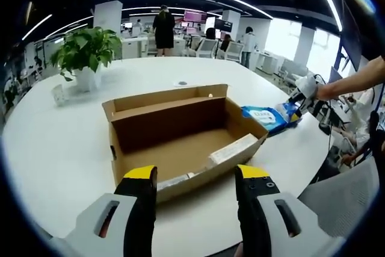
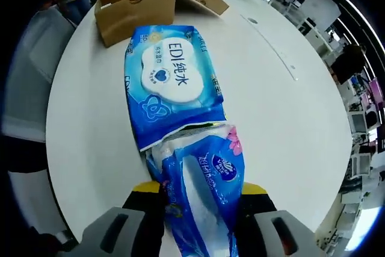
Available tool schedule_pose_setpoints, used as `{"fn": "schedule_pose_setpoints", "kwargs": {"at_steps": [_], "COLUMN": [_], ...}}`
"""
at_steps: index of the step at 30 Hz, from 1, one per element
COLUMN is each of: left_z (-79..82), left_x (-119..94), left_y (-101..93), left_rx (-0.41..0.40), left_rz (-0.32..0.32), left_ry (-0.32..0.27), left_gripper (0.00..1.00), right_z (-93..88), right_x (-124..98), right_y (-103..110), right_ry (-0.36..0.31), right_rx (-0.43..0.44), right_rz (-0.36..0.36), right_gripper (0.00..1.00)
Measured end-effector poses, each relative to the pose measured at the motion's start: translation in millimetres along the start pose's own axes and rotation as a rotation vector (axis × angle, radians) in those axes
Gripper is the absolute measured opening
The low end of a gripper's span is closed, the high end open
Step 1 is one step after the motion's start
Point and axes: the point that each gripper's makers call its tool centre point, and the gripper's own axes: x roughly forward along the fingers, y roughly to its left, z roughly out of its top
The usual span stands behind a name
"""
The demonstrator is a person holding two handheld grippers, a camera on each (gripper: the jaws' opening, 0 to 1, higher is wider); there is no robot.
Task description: Operate the shoe box by opening the lid, removing the specified soft item, and placing it in the target area until the item is outside and the box remains undamaged.
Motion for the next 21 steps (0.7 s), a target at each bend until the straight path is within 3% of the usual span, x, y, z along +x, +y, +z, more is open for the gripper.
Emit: {"fn": "schedule_pose_setpoints", "kwargs": {"at_steps": [8, 21], "left_z": [0.2, 1.3], "left_x": [1, 3], "left_y": [-2.1, -3.7], "left_rx": [0.006, 0.024], "left_rz": [-0.02, -0.067], "left_ry": [-0.004, -0.004], "left_gripper": [0.53, 0.54], "right_z": [-0.6, -1.6], "right_x": [-9, -40], "right_y": [2, -3], "right_ry": [0.008, -0.003], "right_rx": [-0.008, 0.077], "right_rz": [-0.017, -0.073], "right_gripper": [0.42, 0.37]}}
